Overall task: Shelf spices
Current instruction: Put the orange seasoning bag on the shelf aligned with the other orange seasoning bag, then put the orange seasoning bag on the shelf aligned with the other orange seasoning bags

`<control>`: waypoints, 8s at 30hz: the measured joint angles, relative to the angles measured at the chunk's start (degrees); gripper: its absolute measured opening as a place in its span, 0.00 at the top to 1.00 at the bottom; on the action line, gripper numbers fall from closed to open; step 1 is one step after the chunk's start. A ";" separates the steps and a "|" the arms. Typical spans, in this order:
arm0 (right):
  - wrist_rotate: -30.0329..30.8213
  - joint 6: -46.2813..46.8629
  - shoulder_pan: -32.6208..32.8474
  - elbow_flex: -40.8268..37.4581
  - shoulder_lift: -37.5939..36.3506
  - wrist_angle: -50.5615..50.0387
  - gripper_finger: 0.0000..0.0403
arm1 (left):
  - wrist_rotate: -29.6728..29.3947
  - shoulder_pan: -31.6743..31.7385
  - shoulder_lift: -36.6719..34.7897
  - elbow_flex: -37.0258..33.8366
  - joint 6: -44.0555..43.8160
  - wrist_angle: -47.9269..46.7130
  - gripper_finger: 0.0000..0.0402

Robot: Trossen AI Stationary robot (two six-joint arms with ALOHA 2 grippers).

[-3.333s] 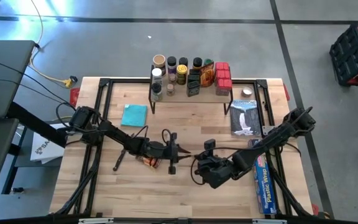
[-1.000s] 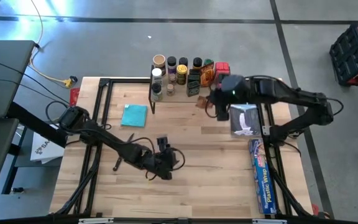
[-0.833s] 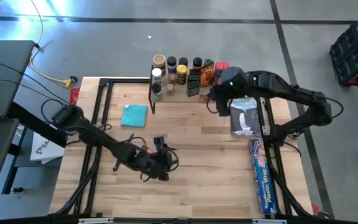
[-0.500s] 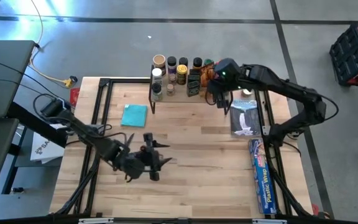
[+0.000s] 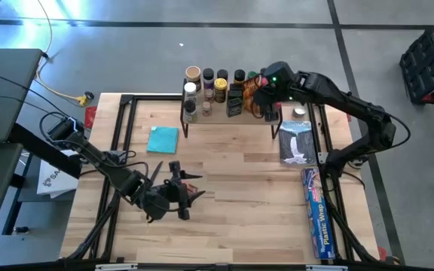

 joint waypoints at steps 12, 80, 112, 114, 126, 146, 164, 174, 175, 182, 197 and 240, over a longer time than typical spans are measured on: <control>0.70 -2.73 -0.93 0.00 0.17 2.41 1.00 | -0.02 0.02 0.02 0.00 -0.04 0.02 0.43; 24.64 67.13 53.60 -21.02 1.11 13.61 0.86 | 11.96 0.77 3.32 -24.93 -68.23 -14.97 0.52; 28.12 63.43 54.22 -21.22 1.99 24.38 0.86 | 28.15 11.49 5.43 -26.20 -42.46 11.79 0.78; 28.59 63.33 54.22 -21.22 1.99 24.42 0.86 | 28.02 13.20 6.67 -26.09 -35.78 22.60 0.79; 22.36 60.23 50.86 -21.22 6.90 36.97 0.86 | 34.14 10.97 3.34 -17.99 -32.21 8.75 0.84; -2.56 55.40 37.11 -0.69 41.27 39.77 0.86 | 26.50 2.42 9.94 -21.62 -57.34 -10.26 0.90; -3.85 67.49 48.52 0.19 34.03 18.03 0.86 | 25.71 12.09 10.30 -21.97 -34.02 8.80 0.90; 1.66 70.21 48.02 -7.84 34.20 29.74 0.86 | 38.02 8.61 9.28 -21.92 -38.87 9.04 0.83; -0.29 69.64 47.77 -8.97 34.11 32.72 0.86 | 37.54 8.41 9.28 -21.92 -39.40 8.46 0.83; -9.54 71.37 45.53 -18.75 33.65 45.69 0.86 | 35.00 8.91 10.88 -21.99 -40.63 9.25 0.82; -11.98 72.56 44.73 -22.34 33.89 51.61 0.86 | 42.67 12.65 13.55 -26.49 -47.47 27.08 0.47; -10.81 71.88 44.95 -22.50 34.05 54.18 0.86 | 60.26 16.33 18.16 -27.34 -54.78 42.03 0.86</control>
